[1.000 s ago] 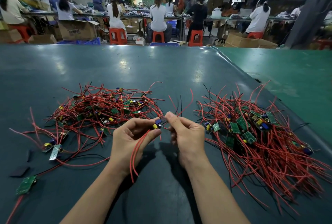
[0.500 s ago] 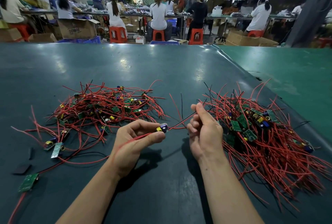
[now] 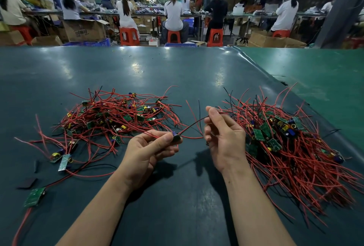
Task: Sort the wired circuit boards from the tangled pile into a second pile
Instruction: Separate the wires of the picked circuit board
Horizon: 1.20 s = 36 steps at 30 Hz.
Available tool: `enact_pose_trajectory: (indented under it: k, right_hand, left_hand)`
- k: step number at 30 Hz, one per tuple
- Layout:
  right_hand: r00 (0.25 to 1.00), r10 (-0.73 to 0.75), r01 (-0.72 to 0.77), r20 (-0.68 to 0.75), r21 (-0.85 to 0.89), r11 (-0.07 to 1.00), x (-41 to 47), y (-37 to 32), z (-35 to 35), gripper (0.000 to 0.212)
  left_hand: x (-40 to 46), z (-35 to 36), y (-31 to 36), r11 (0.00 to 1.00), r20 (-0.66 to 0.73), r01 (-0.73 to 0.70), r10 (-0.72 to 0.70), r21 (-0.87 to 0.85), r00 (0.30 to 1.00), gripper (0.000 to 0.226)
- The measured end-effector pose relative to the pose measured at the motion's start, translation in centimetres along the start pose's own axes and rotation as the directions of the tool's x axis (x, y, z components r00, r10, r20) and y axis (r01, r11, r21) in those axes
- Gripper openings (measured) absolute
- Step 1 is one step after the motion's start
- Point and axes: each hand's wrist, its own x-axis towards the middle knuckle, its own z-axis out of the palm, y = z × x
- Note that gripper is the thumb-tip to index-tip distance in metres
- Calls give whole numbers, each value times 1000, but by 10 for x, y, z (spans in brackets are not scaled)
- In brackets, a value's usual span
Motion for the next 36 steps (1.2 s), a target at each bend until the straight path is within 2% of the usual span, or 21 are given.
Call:
enact_pose_trajectory:
  k: [4, 10, 12, 14, 20, 22, 24, 27, 29, 32, 36]
  right_hand:
    - [983, -164, 137, -88, -254, 957, 3, 10, 0, 18]
    - [974, -188, 150, -127, -260, 954, 5, 13, -2, 16]
    - [981, -142, 110, -133, -222, 969, 6, 13, -3, 32]
    - [984, -123, 96, -131, -192, 977, 9, 13, -5, 34]
    - [983, -167, 138, -72, -300, 944, 9, 15, -8, 38]
    - [992, -98, 74, -81, -261, 963, 8, 13, -6, 33]
    - [996, 69, -79, -55, -198, 977, 4, 11, -1, 21]
    - [948, 306, -258, 88, -352, 900, -12, 17, 11, 44]
    - [899, 403, -318, 170, -380, 869, -22, 21, 17, 39]
    - [888, 442, -369, 125, -381, 848, -25, 20, 18, 33]
    - [919, 369, -305, 137, -347, 887, -23, 18, 15, 20]
  left_hand:
    - [2, -2, -3, 998, -10, -37, 38, 41, 999, 15]
    - [2, -2, -4, 996, 1, -23, 23, 86, 1000, 24]
    - [2, -2, -4, 995, 4, -24, 24, 101, 1000, 27]
    - [1, -2, -4, 994, 5, -23, 23, 111, 1000, 30]
    - [0, -3, -3, 994, 10, -31, 30, 108, 1000, 23]
    - [0, -2, -2, 994, -15, -54, 56, 90, 998, 24]
    - [2, -2, -2, 996, -81, -78, 81, 46, 993, 24]
    - [4, -3, -2, 997, -128, -78, 78, 6, 989, 23]
    - [3, -3, -2, 996, -103, -79, 82, 27, 991, 24]
    - [3, -3, -3, 994, -106, -99, 103, 37, 989, 24]
    - [2, -2, -4, 985, -73, -90, 102, 146, 992, 32]
